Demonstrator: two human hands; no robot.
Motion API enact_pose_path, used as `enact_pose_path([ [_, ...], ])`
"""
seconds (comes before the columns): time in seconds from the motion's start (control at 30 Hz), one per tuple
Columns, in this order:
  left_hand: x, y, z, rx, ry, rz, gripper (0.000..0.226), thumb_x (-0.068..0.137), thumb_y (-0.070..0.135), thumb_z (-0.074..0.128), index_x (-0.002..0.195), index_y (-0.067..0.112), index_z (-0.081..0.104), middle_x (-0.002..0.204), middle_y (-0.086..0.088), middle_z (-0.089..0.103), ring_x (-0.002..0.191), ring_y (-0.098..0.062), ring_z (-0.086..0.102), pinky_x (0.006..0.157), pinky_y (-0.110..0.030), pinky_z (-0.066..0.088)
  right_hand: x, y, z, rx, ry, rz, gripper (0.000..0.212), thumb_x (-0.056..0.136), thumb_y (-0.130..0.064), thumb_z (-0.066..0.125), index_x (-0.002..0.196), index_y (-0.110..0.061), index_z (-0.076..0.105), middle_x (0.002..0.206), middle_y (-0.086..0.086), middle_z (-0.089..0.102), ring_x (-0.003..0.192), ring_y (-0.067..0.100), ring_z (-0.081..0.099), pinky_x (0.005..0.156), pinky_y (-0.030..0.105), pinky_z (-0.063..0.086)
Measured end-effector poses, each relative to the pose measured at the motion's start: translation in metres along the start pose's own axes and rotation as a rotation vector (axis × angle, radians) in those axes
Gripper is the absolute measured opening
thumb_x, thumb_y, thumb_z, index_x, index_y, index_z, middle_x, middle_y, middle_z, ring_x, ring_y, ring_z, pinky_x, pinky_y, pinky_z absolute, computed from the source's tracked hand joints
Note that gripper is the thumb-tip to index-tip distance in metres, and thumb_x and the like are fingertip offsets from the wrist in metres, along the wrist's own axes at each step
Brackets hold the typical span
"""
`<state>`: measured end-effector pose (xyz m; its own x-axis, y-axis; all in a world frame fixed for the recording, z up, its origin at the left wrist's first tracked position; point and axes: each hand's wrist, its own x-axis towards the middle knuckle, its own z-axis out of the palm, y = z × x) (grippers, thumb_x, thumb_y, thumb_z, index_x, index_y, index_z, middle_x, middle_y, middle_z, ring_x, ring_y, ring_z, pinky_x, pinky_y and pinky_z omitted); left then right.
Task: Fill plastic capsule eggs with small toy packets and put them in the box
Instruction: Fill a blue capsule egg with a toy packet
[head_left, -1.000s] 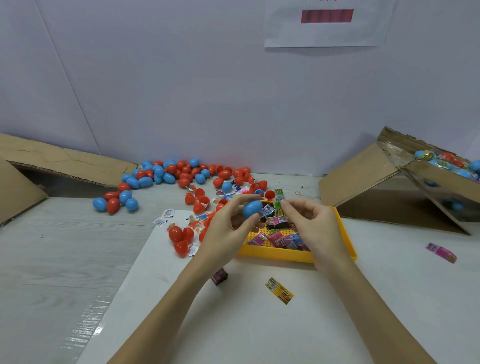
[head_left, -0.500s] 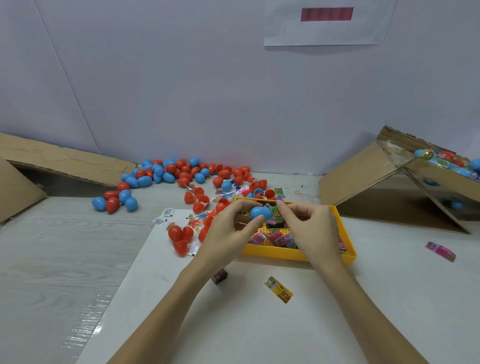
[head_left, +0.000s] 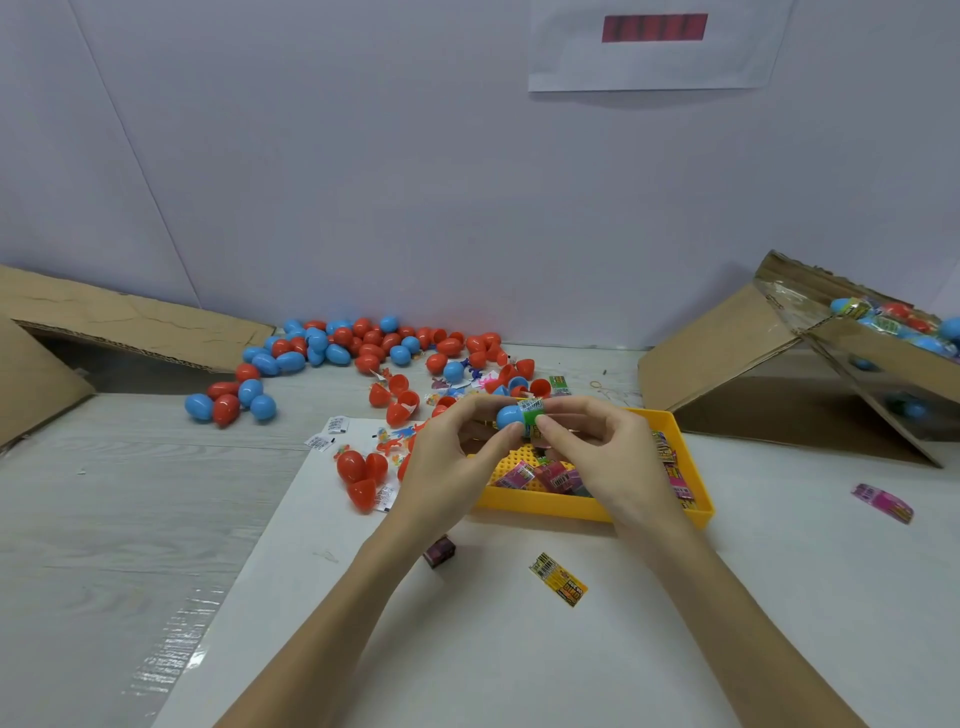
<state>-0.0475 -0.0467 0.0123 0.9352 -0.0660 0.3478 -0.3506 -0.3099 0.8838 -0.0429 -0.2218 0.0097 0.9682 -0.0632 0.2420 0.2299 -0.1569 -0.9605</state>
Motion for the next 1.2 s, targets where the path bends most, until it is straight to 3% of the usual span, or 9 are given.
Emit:
enact_pose_path([
  [0.33, 0.0, 0.001, 0.001, -0.019, 0.012, -0.018, 0.03, 0.096, 0.025, 0.068, 0.124, 0.013, 0.068, 0.107, -0.002, 0.074, 0.095, -0.018, 0.072, 0.087, -0.04, 0.061, -0.002, -0.007, 0.002, 0.016, 0.019, -0.07, 0.023, 0.093, -0.016, 0.075, 0.101, -0.038, 0.073, 0.102, -0.019, 0.075, 0.093, -0.007, 0.07, 0.068, 0.01, 0.055],
  [0.53, 0.001, -0.001, 0.0, -0.02, 0.009, 0.012, 0.03, 0.095, 0.023, 0.07, 0.124, 0.015, 0.069, 0.105, 0.001, 0.074, 0.093, -0.015, 0.073, 0.086, -0.04, 0.061, -0.003, -0.007, 0.002, -0.019, -0.016, -0.058, 0.02, 0.094, -0.017, 0.075, 0.108, -0.032, 0.076, 0.106, -0.013, 0.077, 0.1, 0.003, 0.073, 0.081, 0.021, 0.06],
  [0.8, 0.001, -0.004, 0.0, -0.039, 0.033, 0.067, 0.033, 0.092, 0.022, 0.073, 0.125, 0.019, 0.066, 0.108, 0.005, 0.074, 0.093, -0.012, 0.073, 0.084, -0.036, 0.063, -0.004, -0.006, 0.002, -0.025, -0.035, -0.003, 0.023, 0.095, -0.021, 0.074, 0.117, -0.024, 0.075, 0.106, -0.007, 0.077, 0.102, 0.01, 0.073, 0.085, 0.03, 0.063],
  [1.0, 0.0, -0.006, 0.001, -0.051, 0.129, 0.101, 0.024, 0.093, 0.032, 0.071, 0.114, 0.023, 0.073, 0.098, 0.005, 0.077, 0.09, -0.012, 0.074, 0.08, -0.036, 0.063, -0.004, -0.012, 0.004, 0.263, -0.075, 0.191, 0.025, 0.101, -0.03, 0.062, 0.118, -0.017, 0.074, 0.1, 0.001, 0.081, 0.096, 0.018, 0.078, 0.076, 0.025, 0.062],
  [1.2, -0.003, -0.004, 0.004, 0.0, 0.164, 0.182, 0.029, 0.094, 0.034, 0.066, 0.121, 0.026, 0.072, 0.105, 0.009, 0.076, 0.095, -0.006, 0.072, 0.08, -0.025, 0.061, -0.007, -0.015, 0.005, 0.36, -0.115, 0.239, 0.031, 0.09, -0.03, 0.073, 0.117, -0.014, 0.074, 0.105, 0.006, 0.08, 0.097, 0.022, 0.078, 0.079, 0.026, 0.062],
])
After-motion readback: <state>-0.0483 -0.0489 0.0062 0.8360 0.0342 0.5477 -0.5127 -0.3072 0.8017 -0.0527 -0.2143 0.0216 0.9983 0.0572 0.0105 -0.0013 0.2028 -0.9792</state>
